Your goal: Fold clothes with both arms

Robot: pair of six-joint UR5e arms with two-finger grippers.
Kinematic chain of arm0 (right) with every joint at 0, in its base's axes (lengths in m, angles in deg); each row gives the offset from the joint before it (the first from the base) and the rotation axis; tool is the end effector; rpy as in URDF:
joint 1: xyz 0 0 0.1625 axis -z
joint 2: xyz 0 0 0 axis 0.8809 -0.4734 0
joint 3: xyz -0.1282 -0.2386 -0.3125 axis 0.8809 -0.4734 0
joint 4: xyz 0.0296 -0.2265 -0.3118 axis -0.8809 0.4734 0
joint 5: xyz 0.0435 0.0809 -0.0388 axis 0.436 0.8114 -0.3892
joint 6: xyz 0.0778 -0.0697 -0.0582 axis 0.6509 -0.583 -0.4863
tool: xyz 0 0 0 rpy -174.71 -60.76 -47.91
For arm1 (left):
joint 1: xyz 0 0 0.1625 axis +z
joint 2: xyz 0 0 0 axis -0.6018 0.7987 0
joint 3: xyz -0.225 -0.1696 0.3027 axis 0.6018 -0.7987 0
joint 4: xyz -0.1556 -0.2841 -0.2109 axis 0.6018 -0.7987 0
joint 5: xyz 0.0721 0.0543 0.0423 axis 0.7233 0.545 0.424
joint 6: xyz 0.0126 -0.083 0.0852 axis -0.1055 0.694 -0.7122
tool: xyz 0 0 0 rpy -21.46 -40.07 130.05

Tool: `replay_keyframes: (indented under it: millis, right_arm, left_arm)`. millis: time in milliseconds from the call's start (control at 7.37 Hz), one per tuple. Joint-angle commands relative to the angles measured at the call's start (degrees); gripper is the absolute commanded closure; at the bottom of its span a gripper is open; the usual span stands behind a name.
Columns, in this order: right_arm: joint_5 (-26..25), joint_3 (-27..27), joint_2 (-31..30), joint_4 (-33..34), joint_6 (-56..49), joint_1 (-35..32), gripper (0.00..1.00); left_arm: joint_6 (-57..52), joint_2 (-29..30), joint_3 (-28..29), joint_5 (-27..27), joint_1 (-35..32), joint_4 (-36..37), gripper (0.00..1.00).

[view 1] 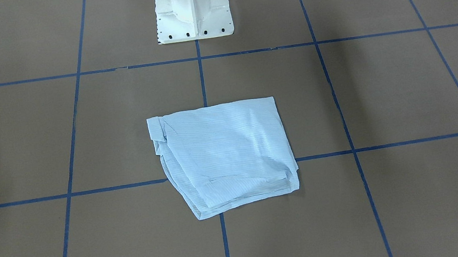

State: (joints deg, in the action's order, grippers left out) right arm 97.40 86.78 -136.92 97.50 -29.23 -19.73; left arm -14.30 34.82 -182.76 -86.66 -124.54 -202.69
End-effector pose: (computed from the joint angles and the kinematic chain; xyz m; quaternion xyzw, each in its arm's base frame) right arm -0.0153 -0.4906 0.5932 0.0520 -0.3398 -0.0960 0.9341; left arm -0.0252 -0.4327 0.5663 0.2693 0.3959 0.1476 0.8654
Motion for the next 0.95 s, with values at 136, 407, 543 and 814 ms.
replay_keyframes:
  millis: [136, 407, 543, 814]
  right_arm:
    - [0.11, 0.70, 0.03, -0.08, 0.09, 0.00, 0.00]
    - [0.02, 0.70, 0.03, -0.08, 0.09, 0.00, 0.00]
    - [0.02, 0.70, 0.03, -0.08, 0.09, 0.09, 0.00]
    - [0.02, 0.70, 0.03, -0.08, 0.26, 0.18, 0.00]
  left_arm:
    - [0.21, 0.31, -0.10, 1.57, 0.00, -1.57, 0.00]
    - [0.21, 0.40, -0.45, 1.40, 0.00, -1.57, 0.00]
    - [-0.14, 0.40, -0.45, 1.31, 0.00, -1.57, 0.00]
    - [-0.23, 0.40, -0.54, 1.22, 0.00, -1.57, 0.00]
